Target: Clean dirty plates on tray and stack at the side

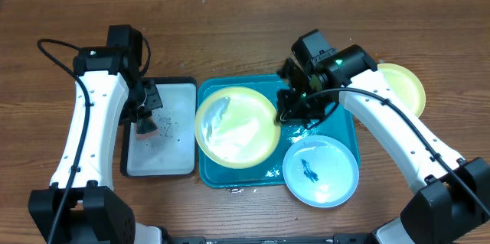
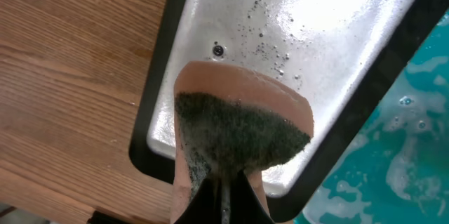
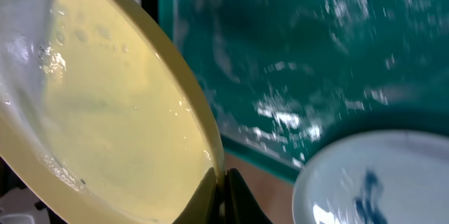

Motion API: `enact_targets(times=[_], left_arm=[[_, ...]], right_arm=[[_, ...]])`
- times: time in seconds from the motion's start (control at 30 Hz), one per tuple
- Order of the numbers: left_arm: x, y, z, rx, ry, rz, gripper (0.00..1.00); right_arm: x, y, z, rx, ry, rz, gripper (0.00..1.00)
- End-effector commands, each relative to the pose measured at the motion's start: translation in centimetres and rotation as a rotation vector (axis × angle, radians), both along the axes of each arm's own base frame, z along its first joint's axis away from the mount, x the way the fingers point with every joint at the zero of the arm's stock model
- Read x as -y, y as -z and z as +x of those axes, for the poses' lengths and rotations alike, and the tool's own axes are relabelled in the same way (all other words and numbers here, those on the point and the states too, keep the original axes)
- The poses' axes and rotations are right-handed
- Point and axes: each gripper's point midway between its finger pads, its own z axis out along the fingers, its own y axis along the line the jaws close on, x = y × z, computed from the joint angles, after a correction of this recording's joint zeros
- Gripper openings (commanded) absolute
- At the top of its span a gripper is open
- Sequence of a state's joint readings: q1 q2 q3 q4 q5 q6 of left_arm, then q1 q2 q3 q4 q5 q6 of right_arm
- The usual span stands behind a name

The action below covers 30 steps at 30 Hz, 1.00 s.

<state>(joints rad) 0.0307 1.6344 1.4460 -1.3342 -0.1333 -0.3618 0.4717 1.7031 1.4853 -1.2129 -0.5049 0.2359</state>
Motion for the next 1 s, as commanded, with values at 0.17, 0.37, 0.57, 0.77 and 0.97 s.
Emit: enact_targets(times=[0.17, 0.37, 0.57, 0.77, 0.97], left_arm=[[0.4, 0.3, -0.1, -0.007, 0.025, -0.026, 0.04], [0.5, 0.5, -0.2, -0.014, 0.025, -0.029, 0.04], [0.8, 1.1, 0.0, -0.022, 0.026, -0.049, 0.04], [0.8, 1.6, 0.3, -0.027, 0.026, -0.049, 0.04], [0.8, 1.5, 0.5, -0.022, 0.026, -0.049, 0.04]], right_arm=[[-2.0, -2.1, 5.1, 0.266, -0.014, 0.091, 0.04], [1.7, -0.7, 7.8, 0.387, 0.069, -0.147, 0.04], [5.9, -1.1, 9.2, 0.472, 0.111, -0.391, 0.04], [9.6, -5.4, 9.7, 0.591, 0.111, -0.662, 0.04], [10.4, -9.9, 8.4, 0.731, 0.054, -0.911, 0.04]])
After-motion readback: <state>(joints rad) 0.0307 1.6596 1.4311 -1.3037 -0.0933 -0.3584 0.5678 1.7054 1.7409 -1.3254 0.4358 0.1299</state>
